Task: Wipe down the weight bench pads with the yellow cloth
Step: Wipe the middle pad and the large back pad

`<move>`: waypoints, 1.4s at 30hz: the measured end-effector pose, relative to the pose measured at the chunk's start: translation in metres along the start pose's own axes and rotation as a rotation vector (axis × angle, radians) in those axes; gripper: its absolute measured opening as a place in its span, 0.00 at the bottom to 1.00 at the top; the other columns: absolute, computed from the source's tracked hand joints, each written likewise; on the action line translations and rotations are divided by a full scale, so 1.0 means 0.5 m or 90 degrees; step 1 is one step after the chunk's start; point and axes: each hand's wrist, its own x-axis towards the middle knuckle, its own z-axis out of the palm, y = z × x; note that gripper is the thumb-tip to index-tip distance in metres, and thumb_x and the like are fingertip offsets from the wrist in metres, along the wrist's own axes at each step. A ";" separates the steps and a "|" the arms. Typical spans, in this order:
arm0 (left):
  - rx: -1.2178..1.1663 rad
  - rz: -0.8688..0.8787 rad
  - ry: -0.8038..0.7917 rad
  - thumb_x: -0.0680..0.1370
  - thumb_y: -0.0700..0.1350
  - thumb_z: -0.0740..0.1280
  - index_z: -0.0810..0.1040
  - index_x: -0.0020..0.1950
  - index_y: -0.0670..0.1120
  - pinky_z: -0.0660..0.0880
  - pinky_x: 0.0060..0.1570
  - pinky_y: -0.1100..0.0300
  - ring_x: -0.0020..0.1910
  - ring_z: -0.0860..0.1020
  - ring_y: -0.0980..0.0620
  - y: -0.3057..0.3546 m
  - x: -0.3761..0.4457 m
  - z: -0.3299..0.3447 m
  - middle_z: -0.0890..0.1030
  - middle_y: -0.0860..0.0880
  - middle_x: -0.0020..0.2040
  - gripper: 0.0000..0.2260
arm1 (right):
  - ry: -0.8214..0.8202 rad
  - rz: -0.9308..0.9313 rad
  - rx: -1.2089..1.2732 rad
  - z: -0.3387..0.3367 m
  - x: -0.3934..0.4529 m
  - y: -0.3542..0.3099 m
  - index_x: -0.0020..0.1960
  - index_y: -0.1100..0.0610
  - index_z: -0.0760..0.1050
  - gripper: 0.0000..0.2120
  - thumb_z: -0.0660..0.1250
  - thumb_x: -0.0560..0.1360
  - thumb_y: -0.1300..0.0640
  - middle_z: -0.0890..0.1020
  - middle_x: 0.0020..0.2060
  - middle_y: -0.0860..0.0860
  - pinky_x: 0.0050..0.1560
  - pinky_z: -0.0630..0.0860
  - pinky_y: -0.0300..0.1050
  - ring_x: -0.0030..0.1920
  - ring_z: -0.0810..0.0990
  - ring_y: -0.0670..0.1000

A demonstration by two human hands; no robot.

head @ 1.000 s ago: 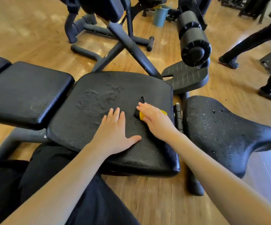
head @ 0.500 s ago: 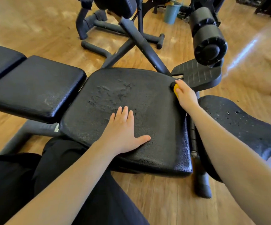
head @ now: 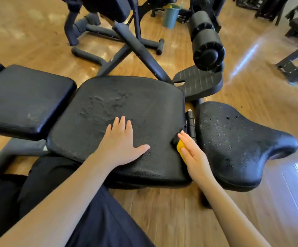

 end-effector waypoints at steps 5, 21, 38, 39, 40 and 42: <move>-0.004 0.003 0.010 0.76 0.67 0.52 0.44 0.77 0.41 0.44 0.74 0.48 0.76 0.41 0.44 0.007 -0.006 0.003 0.42 0.43 0.77 0.41 | -0.029 -0.020 0.026 -0.003 -0.048 -0.010 0.64 0.46 0.65 0.20 0.58 0.78 0.66 0.63 0.64 0.34 0.63 0.51 0.19 0.66 0.59 0.29; -0.015 0.036 0.019 0.77 0.65 0.53 0.43 0.77 0.43 0.42 0.73 0.51 0.76 0.40 0.47 0.016 -0.001 0.006 0.41 0.45 0.78 0.39 | 0.043 0.080 -0.049 -0.013 0.356 0.009 0.72 0.55 0.60 0.22 0.58 0.79 0.54 0.62 0.73 0.51 0.71 0.54 0.42 0.73 0.59 0.51; 0.058 0.094 0.008 0.79 0.62 0.52 0.47 0.77 0.43 0.48 0.73 0.48 0.76 0.45 0.44 0.107 0.000 -0.010 0.47 0.43 0.78 0.34 | -0.029 0.010 -0.008 -0.013 -0.042 -0.025 0.67 0.49 0.68 0.20 0.58 0.78 0.64 0.64 0.64 0.35 0.67 0.51 0.28 0.68 0.58 0.36; 0.059 0.108 0.012 0.79 0.62 0.52 0.47 0.77 0.42 0.49 0.73 0.48 0.76 0.45 0.43 0.122 0.009 -0.014 0.47 0.43 0.78 0.34 | -0.027 0.003 -0.003 -0.013 -0.061 -0.026 0.66 0.46 0.67 0.20 0.58 0.78 0.64 0.65 0.63 0.33 0.67 0.51 0.27 0.68 0.58 0.35; 0.051 0.123 0.016 0.79 0.61 0.52 0.48 0.77 0.43 0.49 0.73 0.48 0.76 0.46 0.43 0.136 0.017 -0.016 0.48 0.43 0.78 0.33 | -0.030 -0.008 0.001 -0.015 -0.079 -0.027 0.64 0.44 0.66 0.21 0.58 0.77 0.65 0.64 0.62 0.31 0.66 0.51 0.24 0.68 0.59 0.33; 0.013 0.144 0.028 0.80 0.60 0.52 0.50 0.77 0.43 0.49 0.73 0.48 0.76 0.47 0.44 0.154 0.029 -0.010 0.50 0.44 0.78 0.32 | -0.048 -0.032 0.002 -0.023 -0.114 -0.027 0.63 0.41 0.66 0.22 0.58 0.76 0.64 0.65 0.61 0.30 0.66 0.52 0.23 0.67 0.58 0.30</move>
